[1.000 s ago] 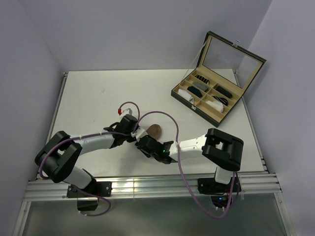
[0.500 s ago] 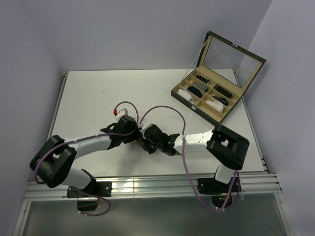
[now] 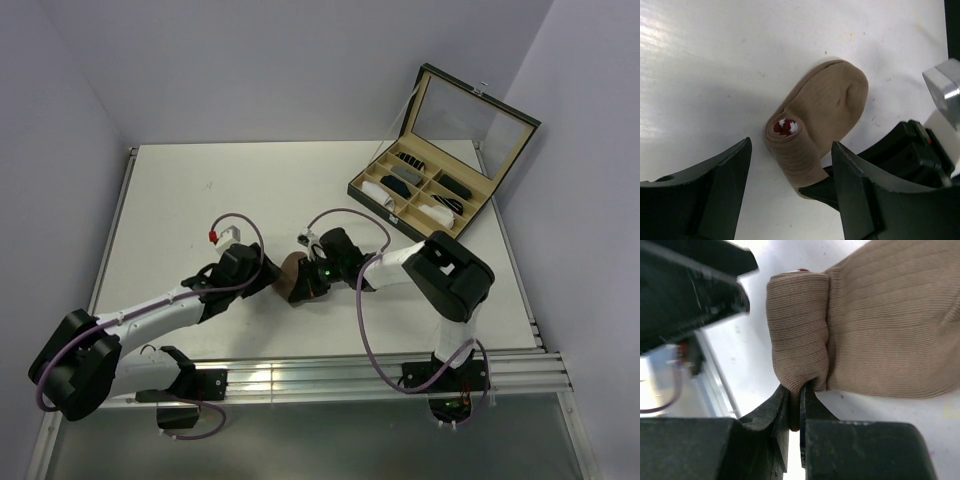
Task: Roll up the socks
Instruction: Roll the sock at the center of the board.
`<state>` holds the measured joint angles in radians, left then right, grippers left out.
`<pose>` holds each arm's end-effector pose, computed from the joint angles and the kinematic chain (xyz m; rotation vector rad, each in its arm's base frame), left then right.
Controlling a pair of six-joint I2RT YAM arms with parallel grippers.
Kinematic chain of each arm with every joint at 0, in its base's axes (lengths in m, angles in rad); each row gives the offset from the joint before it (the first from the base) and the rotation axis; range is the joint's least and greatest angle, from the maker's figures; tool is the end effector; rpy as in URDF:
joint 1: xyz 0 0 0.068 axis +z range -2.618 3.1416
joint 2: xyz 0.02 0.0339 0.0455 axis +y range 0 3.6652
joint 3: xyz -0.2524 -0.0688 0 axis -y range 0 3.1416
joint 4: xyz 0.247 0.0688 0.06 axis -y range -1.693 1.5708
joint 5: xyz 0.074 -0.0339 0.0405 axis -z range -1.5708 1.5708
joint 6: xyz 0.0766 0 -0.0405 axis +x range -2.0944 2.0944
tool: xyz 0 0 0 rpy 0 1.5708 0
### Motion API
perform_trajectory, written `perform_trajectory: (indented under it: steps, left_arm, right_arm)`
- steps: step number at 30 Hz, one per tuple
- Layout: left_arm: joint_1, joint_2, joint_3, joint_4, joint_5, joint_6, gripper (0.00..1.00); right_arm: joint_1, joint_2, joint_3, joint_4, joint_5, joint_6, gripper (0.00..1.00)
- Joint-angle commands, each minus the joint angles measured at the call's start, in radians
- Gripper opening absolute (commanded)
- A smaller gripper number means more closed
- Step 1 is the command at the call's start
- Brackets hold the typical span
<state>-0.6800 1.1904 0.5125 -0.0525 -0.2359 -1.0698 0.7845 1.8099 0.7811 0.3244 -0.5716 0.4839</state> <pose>0.2188 -0.1539 0.1406 -0.5790 2.2886 -0.6293 0.2284 0.2865 0.0884 -0.7019 2.3923 1.2618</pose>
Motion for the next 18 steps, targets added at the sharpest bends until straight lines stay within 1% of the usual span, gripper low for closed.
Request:
perform_trajectory:
  steps: [1,4,11,16,17,18]
  left_arm:
    - [0.002,0.009,-0.034,0.083,0.041,-0.033,0.69]
    - [0.002,0.047,-0.042,0.097,0.040,-0.039,0.66]
    - [0.002,0.120,-0.052,0.138,0.006,-0.076,0.64]
    - [0.002,0.150,-0.060,0.128,-0.019,-0.104,0.53]
    - [0.002,0.153,-0.063,0.122,-0.020,-0.114,0.50]
    - [0.002,0.158,-0.066,0.126,-0.020,-0.119,0.42]
  right_arm:
    - [-0.033,0.081,-0.011,0.033,-0.175,0.096,0.00]
    - [-0.057,0.107,0.007,0.032,-0.214,0.120,0.00]
    - [-0.067,0.127,0.078,-0.088,-0.215,0.076,0.00]
    - [-0.068,0.129,0.086,-0.093,-0.221,0.082,0.00]
    - [-0.068,0.129,0.086,-0.091,-0.224,0.084,0.00]
    - [-0.068,0.126,0.087,-0.094,-0.226,0.084,0.00]
